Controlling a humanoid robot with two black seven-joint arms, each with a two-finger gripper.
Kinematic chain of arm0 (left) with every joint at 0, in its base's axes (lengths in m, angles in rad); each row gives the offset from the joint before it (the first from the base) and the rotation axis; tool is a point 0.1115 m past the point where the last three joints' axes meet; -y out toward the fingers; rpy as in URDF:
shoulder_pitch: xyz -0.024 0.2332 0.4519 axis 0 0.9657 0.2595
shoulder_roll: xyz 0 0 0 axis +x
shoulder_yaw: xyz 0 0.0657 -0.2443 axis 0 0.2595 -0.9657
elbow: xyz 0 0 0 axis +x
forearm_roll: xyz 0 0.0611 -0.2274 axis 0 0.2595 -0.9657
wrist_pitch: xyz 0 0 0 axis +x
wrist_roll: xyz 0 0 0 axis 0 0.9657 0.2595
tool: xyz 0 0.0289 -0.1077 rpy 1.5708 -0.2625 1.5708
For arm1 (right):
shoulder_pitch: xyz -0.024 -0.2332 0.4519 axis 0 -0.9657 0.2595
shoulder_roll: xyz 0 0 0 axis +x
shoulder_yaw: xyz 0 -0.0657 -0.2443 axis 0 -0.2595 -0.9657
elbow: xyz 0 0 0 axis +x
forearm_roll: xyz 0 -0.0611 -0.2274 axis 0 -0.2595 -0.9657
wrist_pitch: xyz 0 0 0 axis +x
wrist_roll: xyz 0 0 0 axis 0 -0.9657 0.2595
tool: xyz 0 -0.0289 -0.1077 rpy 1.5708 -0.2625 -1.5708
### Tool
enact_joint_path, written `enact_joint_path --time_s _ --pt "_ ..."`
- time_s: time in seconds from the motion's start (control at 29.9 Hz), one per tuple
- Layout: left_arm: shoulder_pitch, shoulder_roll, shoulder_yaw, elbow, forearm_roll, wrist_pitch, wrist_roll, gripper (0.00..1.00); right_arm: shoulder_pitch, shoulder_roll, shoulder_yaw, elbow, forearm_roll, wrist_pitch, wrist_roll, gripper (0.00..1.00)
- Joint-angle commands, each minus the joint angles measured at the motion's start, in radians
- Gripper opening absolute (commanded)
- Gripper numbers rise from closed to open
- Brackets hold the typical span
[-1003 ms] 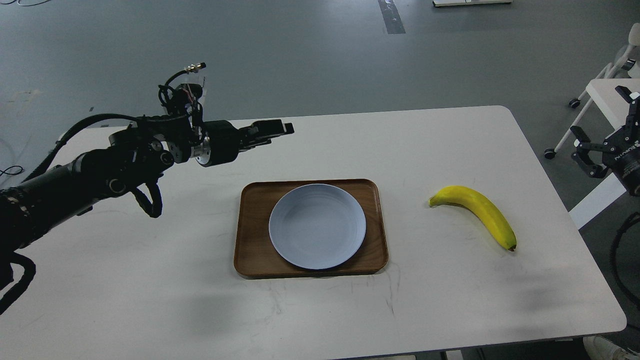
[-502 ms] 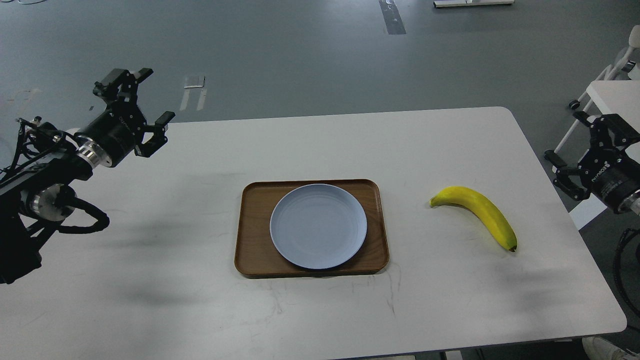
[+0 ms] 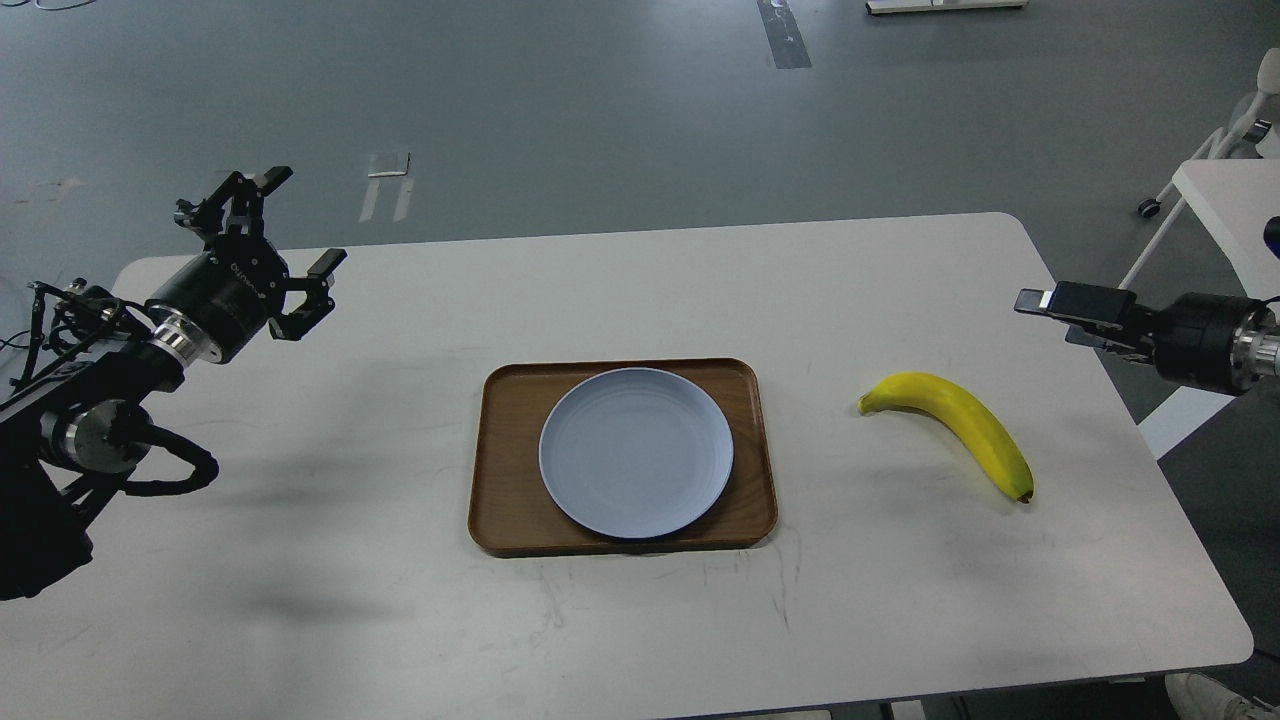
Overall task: Place banana on plate with both arms
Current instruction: 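Reach the right gripper to the yellow banana, grasp and lift it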
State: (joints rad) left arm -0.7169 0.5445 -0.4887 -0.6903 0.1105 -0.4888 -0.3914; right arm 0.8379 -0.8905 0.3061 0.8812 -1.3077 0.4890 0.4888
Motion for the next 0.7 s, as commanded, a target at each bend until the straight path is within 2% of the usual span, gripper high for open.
enact_joint_path --time_s 0.0,0.1,0.23,0.47,0.64,0.67 --pt "-0.001 -0.001 -0.001 0.000 0.000 0.000 0.000 0.99 0.142 0.054 -0.279 -0.013 -0.068 -0.013 0.000 1.00" --pt "-0.001 -0.001 0.001 -0.002 0.000 0.000 0.000 0.99 0.231 0.117 -0.485 -0.039 -0.068 -0.122 0.000 1.00" --pt "-0.001 -0.001 -0.001 -0.002 0.000 0.000 0.000 0.99 0.250 0.171 -0.562 -0.067 -0.070 -0.184 0.000 1.00" --pt "-0.001 -0.001 -0.001 -0.002 0.000 0.000 -0.001 0.99 0.245 0.263 -0.616 -0.142 -0.073 -0.202 0.000 1.00" --pt "-0.001 0.000 -0.001 -0.002 0.000 0.000 -0.001 0.99 0.242 0.285 -0.637 -0.145 -0.073 -0.210 0.000 0.91" --pt "-0.001 0.000 -0.001 -0.002 0.000 0.000 -0.001 0.99 0.241 0.285 -0.640 -0.146 -0.073 -0.210 0.000 0.81"
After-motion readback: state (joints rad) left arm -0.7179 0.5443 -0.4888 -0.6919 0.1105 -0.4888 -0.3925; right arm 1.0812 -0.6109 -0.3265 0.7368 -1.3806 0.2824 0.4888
